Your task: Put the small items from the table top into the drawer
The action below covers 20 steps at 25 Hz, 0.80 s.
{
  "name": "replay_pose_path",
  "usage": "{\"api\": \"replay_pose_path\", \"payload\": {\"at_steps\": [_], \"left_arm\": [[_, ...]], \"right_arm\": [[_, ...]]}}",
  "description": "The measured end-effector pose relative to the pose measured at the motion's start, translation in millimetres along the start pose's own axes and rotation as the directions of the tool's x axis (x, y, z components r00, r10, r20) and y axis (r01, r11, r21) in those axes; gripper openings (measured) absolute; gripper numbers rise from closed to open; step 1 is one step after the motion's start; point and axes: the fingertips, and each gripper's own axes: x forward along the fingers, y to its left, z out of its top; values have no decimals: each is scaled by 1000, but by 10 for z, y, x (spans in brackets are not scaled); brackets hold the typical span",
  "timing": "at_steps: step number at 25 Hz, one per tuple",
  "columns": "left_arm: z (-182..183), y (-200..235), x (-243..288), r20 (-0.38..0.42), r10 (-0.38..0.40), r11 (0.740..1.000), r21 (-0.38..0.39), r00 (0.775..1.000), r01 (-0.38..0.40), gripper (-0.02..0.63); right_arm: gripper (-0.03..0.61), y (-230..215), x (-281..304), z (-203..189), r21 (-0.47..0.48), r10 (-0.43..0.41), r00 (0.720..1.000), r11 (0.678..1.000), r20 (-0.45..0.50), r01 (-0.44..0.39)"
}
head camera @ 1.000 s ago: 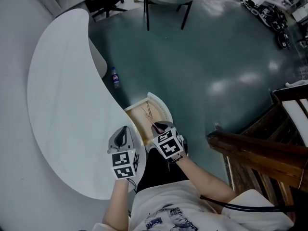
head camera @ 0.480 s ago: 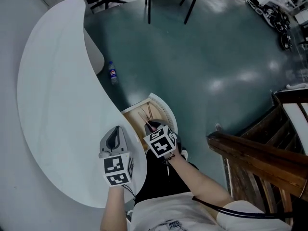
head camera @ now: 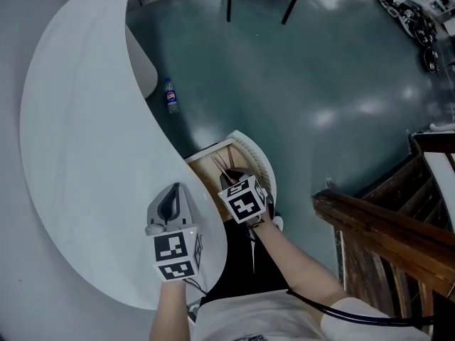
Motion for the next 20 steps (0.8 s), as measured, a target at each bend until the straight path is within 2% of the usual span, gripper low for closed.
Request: {"api": "replay_pose_path", "payload": {"at_steps": [10,20], "left_arm": [[-13,32,71,-37,-14,1000,-20,999,13,25],[-28,-4,81,-70,-29,999,23,997,31,24]], "right_arm": [[60,-28,327,-90,-41,14,998,999,-54,-16],[60,-78,620,-197,-93,15,991,995,-136,-28]]}}
